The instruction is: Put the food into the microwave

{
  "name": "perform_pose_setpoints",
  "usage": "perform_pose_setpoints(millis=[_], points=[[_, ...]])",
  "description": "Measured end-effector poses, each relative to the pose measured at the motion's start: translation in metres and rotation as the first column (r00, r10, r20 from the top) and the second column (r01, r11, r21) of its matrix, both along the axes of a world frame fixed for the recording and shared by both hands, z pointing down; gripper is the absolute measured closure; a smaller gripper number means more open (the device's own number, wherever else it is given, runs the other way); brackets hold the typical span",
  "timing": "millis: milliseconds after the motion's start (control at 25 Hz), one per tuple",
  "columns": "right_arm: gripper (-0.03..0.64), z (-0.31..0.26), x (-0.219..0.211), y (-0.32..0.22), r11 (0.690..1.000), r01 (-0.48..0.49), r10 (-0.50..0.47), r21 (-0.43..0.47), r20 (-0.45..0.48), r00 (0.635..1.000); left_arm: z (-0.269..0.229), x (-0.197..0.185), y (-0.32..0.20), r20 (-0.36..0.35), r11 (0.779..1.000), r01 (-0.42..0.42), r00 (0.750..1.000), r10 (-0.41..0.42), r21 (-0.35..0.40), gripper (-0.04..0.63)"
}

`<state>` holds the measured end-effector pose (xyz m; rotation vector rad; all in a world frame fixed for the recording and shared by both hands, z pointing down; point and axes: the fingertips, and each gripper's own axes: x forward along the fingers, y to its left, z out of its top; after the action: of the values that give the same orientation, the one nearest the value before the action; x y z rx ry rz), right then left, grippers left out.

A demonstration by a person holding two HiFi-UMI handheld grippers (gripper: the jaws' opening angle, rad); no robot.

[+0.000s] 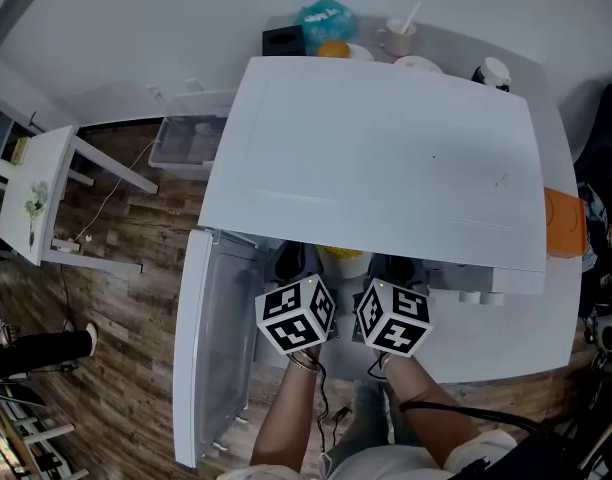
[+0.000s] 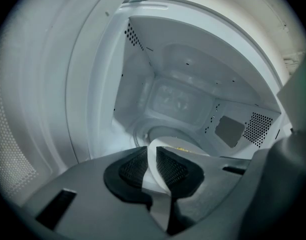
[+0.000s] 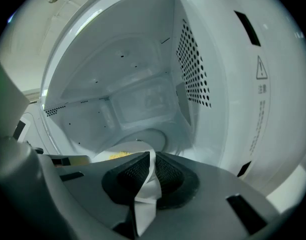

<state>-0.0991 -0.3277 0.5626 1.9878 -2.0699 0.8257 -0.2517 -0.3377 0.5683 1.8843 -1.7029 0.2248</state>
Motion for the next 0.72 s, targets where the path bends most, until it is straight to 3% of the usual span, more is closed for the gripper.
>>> perform_pose_setpoints(millis=[400,720], points=[[0.575,-0.005,0.002,0.008,0.999,0.037,-0.037,0.001,-0.027,0.999,-0.009,-0.009,0.013,0.008,0.999,0.051,0.999,-0.051,0.010,0.545],[0.575,-0.016,-0.001,0.031,0.989,0.149,-0.149,-0.011,-0.067,0.987,-0.017,-0.004,0.044,0.016,0.998,0.058,0.998,-0.058,-0.025,0.545]])
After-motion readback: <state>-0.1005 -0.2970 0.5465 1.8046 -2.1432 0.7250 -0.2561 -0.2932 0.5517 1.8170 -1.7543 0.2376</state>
